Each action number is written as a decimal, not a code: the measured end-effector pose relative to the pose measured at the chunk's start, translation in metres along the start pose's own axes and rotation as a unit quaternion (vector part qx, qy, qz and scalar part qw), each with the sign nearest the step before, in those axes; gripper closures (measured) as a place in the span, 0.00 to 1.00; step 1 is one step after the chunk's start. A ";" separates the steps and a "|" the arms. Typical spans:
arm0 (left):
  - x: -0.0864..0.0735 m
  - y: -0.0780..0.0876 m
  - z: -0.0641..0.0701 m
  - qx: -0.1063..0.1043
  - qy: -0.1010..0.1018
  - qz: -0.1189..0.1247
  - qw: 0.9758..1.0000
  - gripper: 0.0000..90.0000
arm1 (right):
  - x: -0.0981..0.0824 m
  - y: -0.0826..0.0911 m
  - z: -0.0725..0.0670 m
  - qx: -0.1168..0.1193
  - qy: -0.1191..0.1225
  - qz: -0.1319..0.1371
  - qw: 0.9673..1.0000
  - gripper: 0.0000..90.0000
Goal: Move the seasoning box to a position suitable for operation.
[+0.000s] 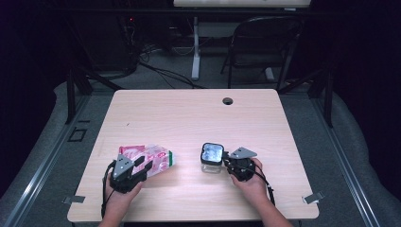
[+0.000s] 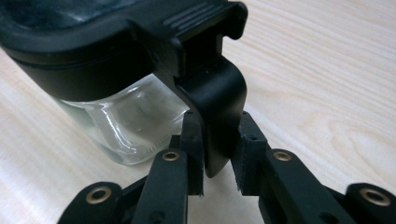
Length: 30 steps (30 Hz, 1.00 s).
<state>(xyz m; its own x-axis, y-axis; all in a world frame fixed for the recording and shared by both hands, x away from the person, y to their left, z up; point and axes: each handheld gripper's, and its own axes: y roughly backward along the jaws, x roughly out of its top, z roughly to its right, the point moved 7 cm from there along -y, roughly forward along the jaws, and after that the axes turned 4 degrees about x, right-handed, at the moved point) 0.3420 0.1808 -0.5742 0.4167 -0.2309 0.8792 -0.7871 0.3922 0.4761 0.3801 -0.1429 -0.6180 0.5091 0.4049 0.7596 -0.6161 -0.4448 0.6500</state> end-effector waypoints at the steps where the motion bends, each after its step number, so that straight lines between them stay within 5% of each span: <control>1: 0.003 -0.002 0.002 0.002 -0.006 0.001 1.000 0.65 | -0.002 0.002 -0.002 0.005 0.002 -0.001 1.000 0.85; 15: 0.013 -0.015 0.023 -0.033 -0.022 0.001 0.999 0.65 | -0.016 0.020 -0.016 0.032 0.021 -0.011 0.999 0.85; 30: 0.013 -0.015 0.025 -0.034 -0.026 -0.001 0.999 0.64 | -0.016 0.020 -0.019 0.049 0.031 -0.005 0.998 0.85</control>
<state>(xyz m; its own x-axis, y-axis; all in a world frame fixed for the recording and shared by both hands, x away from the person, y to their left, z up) 0.3477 0.1500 -0.5706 0.3916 -0.2774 0.8773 -0.7527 0.4518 0.4789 0.3483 -0.1429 -0.6179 0.4738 0.4573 0.7526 -0.5483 -0.5156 0.6584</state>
